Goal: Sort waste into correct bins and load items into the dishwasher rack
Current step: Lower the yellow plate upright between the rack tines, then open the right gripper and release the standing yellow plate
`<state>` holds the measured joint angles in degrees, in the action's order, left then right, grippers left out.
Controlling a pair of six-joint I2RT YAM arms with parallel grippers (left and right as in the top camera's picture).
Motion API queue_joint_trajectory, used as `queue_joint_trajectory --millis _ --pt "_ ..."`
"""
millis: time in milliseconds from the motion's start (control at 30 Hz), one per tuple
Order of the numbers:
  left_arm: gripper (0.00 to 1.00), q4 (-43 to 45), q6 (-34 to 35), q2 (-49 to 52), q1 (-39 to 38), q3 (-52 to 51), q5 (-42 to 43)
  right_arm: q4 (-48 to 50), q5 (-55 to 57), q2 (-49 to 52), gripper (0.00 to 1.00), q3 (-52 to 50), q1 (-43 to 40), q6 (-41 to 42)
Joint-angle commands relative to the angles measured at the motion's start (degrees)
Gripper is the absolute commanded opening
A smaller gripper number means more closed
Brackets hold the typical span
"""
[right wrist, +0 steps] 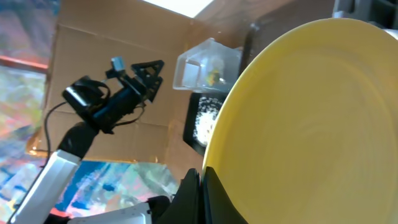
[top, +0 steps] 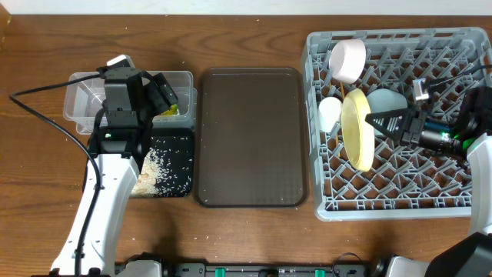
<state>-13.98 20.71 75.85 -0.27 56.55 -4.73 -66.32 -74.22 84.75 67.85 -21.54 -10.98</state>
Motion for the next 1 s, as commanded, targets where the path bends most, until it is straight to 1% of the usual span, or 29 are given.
queue_joint_trajectory --millis 0,133,200,367,500,600,733,900,967 --pt "0.95 -0.11 -0.55 -0.24 0.11 1.05 -0.7 0.13 1.66 -0.42 0.01 0.28 -0.35 0.24" --pt "0.95 -0.11 -0.55 -0.24 0.11 1.05 -0.68 0.13 5.42 -0.39 0.02 0.26 -0.35 0.26" --pt "0.95 -0.11 -0.55 -0.24 0.11 1.05 -0.68 0.22 6.78 -0.39 0.04 0.26 -0.35 0.26" --pt "0.95 -0.11 -0.55 -0.24 0.11 1.05 -0.7 1.01 7.34 -0.39 0.06 0.26 -0.35 0.24" --pt "0.95 -0.11 -0.55 -0.24 0.11 1.05 -0.7 1.01 11.78 -0.39 0.06 0.26 -0.35 0.28" --pt "0.96 -0.11 -0.55 -0.24 0.11 1.05 -0.7 1.51 12.5 -0.37 0.07 0.26 -0.35 0.94" --pt "0.95 -0.11 -0.55 -0.24 0.11 1.05 -0.7 3.41 12.52 -0.39 0.1 0.26 -0.35 1.46" --pt "0.95 -0.11 -0.55 -0.24 0.11 1.05 -0.7 6.03 13.53 -0.39 0.11 0.26 -0.35 4.46" --pt "0.95 -0.11 -0.55 -0.24 0.11 1.05 -0.7 7.02 16.06 -0.39 0.11 0.26 -0.31 6.49"
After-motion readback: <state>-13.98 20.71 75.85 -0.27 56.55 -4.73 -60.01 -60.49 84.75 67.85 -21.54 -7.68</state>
